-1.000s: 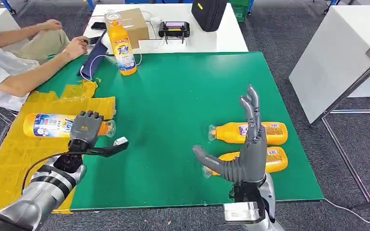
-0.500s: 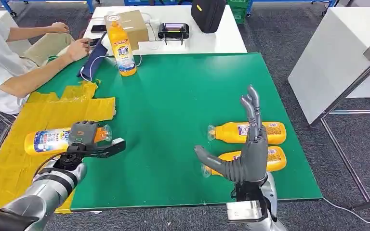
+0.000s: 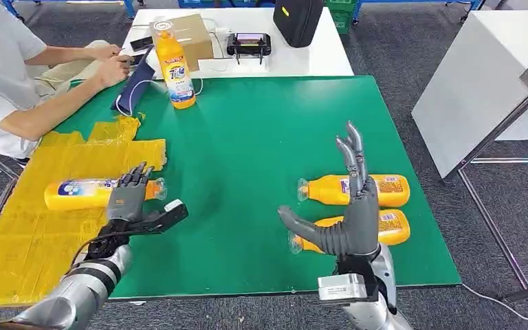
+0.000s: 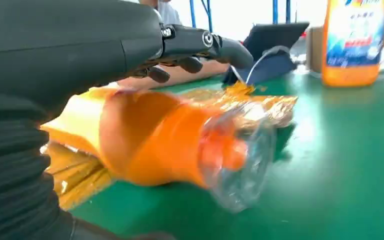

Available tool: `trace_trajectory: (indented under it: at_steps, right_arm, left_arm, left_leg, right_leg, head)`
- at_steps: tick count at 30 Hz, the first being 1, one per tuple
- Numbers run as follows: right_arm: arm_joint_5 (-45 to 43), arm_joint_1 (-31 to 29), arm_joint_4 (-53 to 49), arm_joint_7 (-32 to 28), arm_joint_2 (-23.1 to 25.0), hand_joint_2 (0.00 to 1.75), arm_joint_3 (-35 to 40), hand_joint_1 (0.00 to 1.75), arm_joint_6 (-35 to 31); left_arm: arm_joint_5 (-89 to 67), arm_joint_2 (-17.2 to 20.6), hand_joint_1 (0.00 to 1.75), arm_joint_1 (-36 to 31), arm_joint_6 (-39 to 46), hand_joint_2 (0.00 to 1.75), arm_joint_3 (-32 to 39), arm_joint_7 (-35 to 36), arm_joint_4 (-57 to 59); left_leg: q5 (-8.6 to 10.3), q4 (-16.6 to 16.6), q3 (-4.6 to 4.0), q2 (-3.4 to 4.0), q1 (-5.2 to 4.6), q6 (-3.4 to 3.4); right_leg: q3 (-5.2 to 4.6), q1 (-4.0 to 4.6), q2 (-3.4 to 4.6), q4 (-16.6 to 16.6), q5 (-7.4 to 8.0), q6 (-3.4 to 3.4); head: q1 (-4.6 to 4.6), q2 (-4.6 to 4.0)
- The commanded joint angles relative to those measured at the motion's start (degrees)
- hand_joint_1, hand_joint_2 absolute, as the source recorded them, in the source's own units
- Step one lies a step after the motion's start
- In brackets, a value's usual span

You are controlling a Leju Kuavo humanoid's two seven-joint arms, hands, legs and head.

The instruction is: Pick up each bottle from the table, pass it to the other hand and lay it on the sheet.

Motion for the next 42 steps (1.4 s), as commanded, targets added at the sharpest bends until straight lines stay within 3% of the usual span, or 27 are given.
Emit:
trace_trajectory:
  at_steps: [1, 36, 37, 38, 39, 42]
  right_arm:
    - [5.7, -1.1, 5.7, 3.2, -2.0, 1.75, -1.6, 0.00, 0.3]
    - [5.7, -1.1, 5.7, 3.2, -2.0, 1.75, -1.6, 0.00, 0.3]
    - [24.5, 4.4, 8.9, 24.8, -20.4, 1.75, -6.9, 0.00, 21.9]
    - [21.1, 6.7, 19.0, 27.1, -23.8, 1.75, -13.8, 0.00, 21.3]
    - [20.4, 6.4, 28.6, 16.7, -23.7, 1.75, -19.4, 0.00, 17.7]
    - [23.1, 6.3, 28.8, 15.2, -21.3, 1.75, -22.0, 0.00, 18.4]
  left_arm:
    - [-4.1, -2.2, 0.00, 8.3, 1.4, 1.75, 6.0, -0.4, -15.5]
    - [-4.1, -2.2, 0.00, 8.3, 1.4, 1.75, 6.0, -0.4, -15.5]
    - [17.5, -11.2, 0.00, 20.7, -20.2, 1.75, 16.5, -22.0, -37.1]
    - [39.1, -11.5, 0.00, 30.0, -41.8, 1.75, 10.4, -23.8, -55.6]
    - [57.0, -9.6, 0.00, 35.3, -39.6, 1.75, 4.4, -18.2, -65.1]
    - [59.7, -6.7, 0.00, 34.4, -36.3, 1.75, 1.1, -17.0, -64.5]
  left_leg:
    - [-0.12, 0.0, 0.18, -0.03, 0.05, -0.03]
    - [-0.09, 0.0, -0.04, -0.07, 0.05, -0.02]
    - [-0.07, 0.0, -0.07, -0.06, 0.03, -0.02]
    - [-0.04, -0.1, -0.04, -0.27, 0.05, 0.03]
    - [-0.09, -0.1, 0.12, -0.31, 0.10, 0.10]
    - [-0.45, 0.0, 0.20, -0.22, -0.01, 0.24]
  right_leg:
    - [0.18, 0.01, 0.27, -0.1, -0.07, -0.04]
    - [-0.05, 0.04, 0.22, 0.0, -0.07, -0.04]
    - [-0.09, 0.02, 0.19, 0.0, -0.06, -0.03]
    - [0.06, 0.04, -0.07, -0.2, -0.06, 0.03]
    - [0.27, 0.09, -0.15, -0.4, -0.05, 0.10]
    - [0.37, -0.04, 0.10, -0.4, -0.15, 0.14]
  head:
    - [-0.02, 0.00]
    - [-0.02, 0.00]
    - [-0.02, 0.00]
    - [-0.02, 0.00]
    - [-0.02, 0.00]
    - [-0.41, 0.00]
